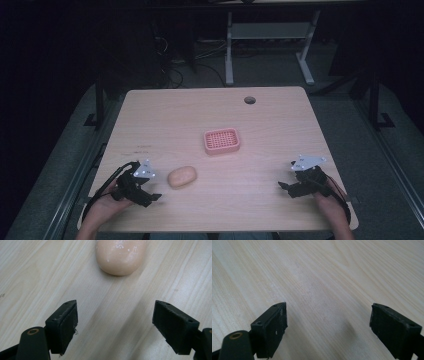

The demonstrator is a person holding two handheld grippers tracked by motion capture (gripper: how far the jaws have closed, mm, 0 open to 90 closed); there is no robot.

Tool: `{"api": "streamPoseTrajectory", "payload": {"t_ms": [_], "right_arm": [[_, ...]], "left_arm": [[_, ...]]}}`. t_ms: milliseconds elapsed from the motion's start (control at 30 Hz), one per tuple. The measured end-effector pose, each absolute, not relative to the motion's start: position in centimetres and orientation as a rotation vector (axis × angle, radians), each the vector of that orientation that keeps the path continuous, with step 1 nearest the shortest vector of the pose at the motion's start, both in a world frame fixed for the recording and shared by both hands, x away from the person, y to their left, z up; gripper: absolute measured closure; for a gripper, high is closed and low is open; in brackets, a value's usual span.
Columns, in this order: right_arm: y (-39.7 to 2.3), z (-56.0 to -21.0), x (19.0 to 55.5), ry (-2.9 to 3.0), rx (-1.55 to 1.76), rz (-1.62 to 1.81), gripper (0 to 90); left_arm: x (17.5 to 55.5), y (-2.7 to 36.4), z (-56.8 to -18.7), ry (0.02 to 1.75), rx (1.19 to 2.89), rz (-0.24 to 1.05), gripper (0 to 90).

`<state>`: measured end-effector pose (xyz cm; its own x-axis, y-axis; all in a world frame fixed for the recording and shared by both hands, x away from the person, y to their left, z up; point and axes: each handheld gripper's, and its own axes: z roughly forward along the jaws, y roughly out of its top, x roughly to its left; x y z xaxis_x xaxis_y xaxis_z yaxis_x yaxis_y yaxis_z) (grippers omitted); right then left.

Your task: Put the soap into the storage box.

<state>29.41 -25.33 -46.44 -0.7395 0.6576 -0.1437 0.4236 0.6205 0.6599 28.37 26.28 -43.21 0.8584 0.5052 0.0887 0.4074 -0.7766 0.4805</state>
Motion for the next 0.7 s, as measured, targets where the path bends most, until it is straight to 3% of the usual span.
{"api": "streamPoseTrajectory", "payload": {"t_ms": [700], "right_arm": [[-25.2,-46.4,29.3,2.478,0.856,0.873,13.9]], "left_arm": [[29.6,23.7,-42.3,0.584,2.619,0.291,20.1]]}}
